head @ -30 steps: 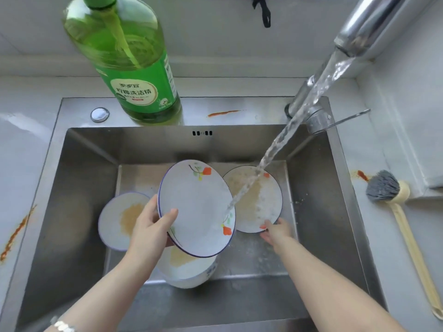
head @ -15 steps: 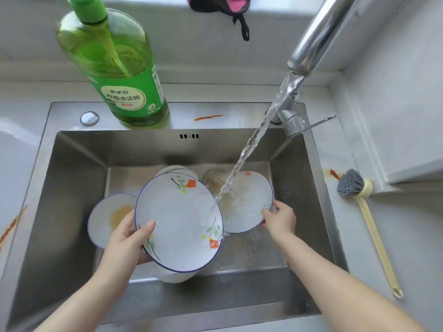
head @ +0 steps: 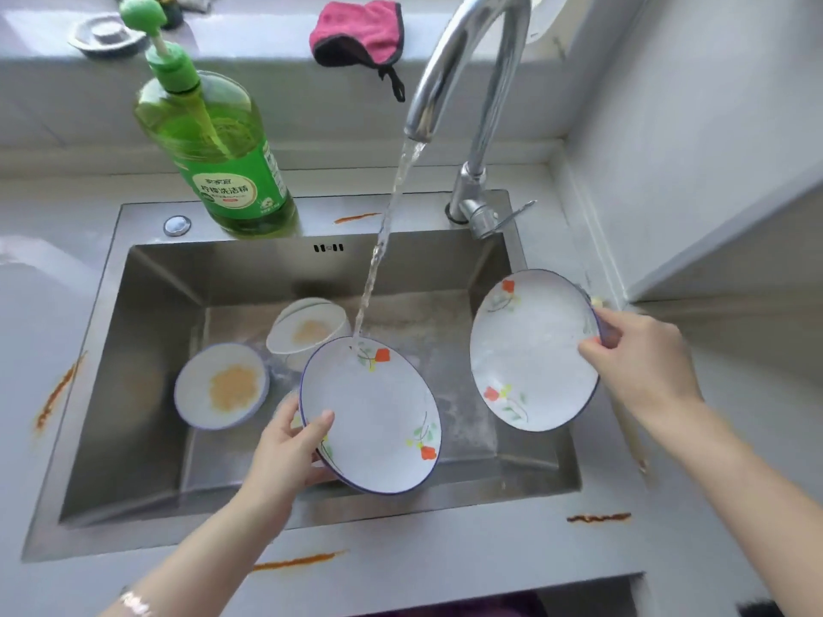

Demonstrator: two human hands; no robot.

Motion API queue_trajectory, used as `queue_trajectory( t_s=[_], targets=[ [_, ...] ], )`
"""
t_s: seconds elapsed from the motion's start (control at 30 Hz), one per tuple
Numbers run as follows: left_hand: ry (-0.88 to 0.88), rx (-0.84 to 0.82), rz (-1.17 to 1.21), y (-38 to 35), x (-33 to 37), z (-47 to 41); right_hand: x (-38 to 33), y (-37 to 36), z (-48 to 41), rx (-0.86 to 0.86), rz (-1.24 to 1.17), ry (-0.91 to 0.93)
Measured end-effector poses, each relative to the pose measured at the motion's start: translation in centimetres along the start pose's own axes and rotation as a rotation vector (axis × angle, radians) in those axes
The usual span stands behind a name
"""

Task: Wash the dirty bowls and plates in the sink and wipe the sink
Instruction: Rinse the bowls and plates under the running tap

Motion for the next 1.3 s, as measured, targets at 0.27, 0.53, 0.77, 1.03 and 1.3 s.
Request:
queue_trajectory(
  t_s=[0.27, 0.53, 0.77, 1.03, 1.3],
  targets=[
    [-0.020, 0.106, 0.083, -5.4, -3.6, -1.6, 7.8, -2.5, 3.8, 0.018, -0.875, -0.534],
    [0.005, 0.161, 0.000, -9.3, -7.9, -8.9, 6.9, -4.8, 2.5, 0.029, -1.051, -0.603],
    [0.096, 0.185, -0.085, -8.3, -11.3, -12.5, 5.5, -6.2, 1.1, 0.024, -1.099, -0.577],
    [0.277, 0.102, -0.067, -8.9, -13.3, -12.7, 4.5, -7.5, 1.9, -0.018, -1.119, -0.589],
    [0.246, -0.091, -0.115, -8.7, -5.5, -4.7, 1.5, -6.8, 4.7, -0.073, -1.102, -0.607]
  ],
)
Point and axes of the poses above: each hand's wrist, its own z-axis away from the middle knuckle, its own y-axis out of the back of the hand, x = y × z, the point moved 8 cm from there along -z, towards the middle knuckle, and after that the axes turned 7 degrees about z, right-handed, at the moved point
